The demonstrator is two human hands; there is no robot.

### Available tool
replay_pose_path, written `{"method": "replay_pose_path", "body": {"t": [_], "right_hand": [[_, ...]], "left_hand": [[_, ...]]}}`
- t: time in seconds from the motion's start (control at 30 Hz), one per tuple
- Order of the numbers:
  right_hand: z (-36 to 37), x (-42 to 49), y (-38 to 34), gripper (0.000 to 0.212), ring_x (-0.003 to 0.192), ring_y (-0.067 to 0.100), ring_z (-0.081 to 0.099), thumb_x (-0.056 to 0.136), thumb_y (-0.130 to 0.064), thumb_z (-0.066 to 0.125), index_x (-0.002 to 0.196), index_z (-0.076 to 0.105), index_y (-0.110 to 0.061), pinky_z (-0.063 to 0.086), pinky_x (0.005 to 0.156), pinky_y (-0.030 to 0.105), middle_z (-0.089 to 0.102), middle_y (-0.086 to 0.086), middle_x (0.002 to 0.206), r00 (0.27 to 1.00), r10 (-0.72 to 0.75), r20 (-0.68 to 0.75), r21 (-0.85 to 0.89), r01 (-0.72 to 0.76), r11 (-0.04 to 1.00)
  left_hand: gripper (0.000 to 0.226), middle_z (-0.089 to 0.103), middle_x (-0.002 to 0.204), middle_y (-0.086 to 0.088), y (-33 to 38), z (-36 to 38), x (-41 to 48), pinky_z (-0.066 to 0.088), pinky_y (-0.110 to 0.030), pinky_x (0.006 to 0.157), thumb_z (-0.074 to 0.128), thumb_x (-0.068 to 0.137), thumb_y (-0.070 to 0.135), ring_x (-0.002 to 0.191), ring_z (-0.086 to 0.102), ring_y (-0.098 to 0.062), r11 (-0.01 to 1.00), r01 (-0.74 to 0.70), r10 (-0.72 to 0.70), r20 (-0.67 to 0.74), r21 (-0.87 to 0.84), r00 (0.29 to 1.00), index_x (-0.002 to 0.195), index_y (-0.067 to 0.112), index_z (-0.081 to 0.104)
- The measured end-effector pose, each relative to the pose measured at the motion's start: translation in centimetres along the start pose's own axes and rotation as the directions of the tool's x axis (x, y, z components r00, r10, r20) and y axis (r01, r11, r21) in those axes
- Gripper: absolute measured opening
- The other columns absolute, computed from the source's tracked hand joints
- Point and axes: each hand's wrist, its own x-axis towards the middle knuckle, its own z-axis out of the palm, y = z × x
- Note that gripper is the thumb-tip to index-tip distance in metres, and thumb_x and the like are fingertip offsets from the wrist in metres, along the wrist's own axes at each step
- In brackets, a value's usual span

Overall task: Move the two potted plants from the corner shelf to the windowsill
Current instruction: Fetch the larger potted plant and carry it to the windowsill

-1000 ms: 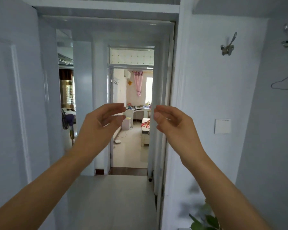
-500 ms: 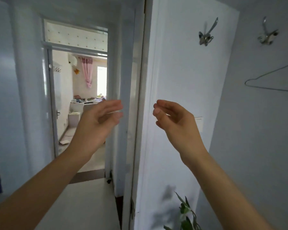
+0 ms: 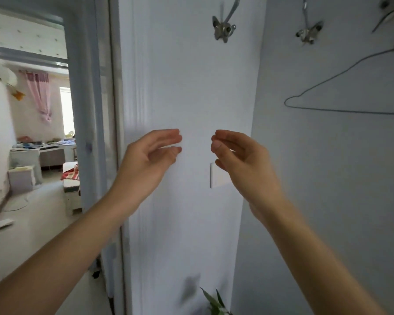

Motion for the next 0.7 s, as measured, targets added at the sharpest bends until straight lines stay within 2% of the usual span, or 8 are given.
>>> {"method": "replay_pose_path", "body": {"t": [0.27, 0.4, 0.57, 0.7], "right_hand": [[-2.3, 2.3, 2.3, 0.026, 0.103, -0.003, 0.070, 0.093, -0.029, 0.069, 0.119, 0.069, -0.030, 0.058, 0.097, 0.034, 0.074, -0.015, 0.116, 0.980, -0.005, -0.200, -0.231, -0.042, 0.972], [-2.3, 2.7, 2.5, 0.030, 0.102, -0.003, 0.070, 0.094, -0.027, 0.069, 0.123, 0.068, -0.025, 0.058, 0.097, 0.032, 0.074, -0.013, 0.117, 0.950, -0.015, -0.311, -0.337, -0.095, 0.937], [-1.9, 1.9, 2.9, 0.026, 0.100, -0.002, 0.071, 0.093, -0.027, 0.069, 0.119, 0.069, -0.026, 0.059, 0.095, 0.035, 0.075, -0.013, 0.113, 0.903, -0.012, -0.430, -0.392, -0.175, 0.903], [-1.5, 0.8, 2.7, 0.029, 0.100, -0.001, 0.072, 0.093, -0.024, 0.070, 0.121, 0.069, -0.020, 0.059, 0.096, 0.035, 0.075, -0.010, 0.113, 0.873, -0.022, -0.487, -0.420, -0.212, 0.882]], "left_hand": [[0.033, 0.074, 0.120, 0.005, -4.6, 4.9, 5.0, 0.055, -0.041, 0.102, 0.059, 0.096, 0.000, 0.104, 0.074, -0.008, 0.986, 0.015, 0.015, 0.175, -0.168, 0.984, 0.122, 0.019, 0.069], [0.034, 0.075, 0.118, 0.007, -6.9, 6.6, 7.3, 0.055, -0.044, 0.103, 0.060, 0.096, 0.000, 0.104, 0.075, -0.010, 0.962, 0.060, 0.018, 0.279, -0.268, 0.960, 0.120, 0.021, 0.070], [0.034, 0.076, 0.118, 0.009, -9.0, 8.5, 8.1, 0.054, -0.046, 0.103, 0.065, 0.094, 0.006, 0.107, 0.074, -0.014, 0.929, 0.067, 0.083, 0.384, -0.363, 0.920, 0.113, 0.034, 0.070], [0.036, 0.075, 0.119, 0.009, -10.1, 9.2, 7.5, 0.055, -0.045, 0.102, 0.068, 0.092, 0.007, 0.108, 0.073, -0.014, 0.911, 0.090, 0.107, 0.441, -0.402, 0.891, 0.118, 0.032, 0.070]]}}
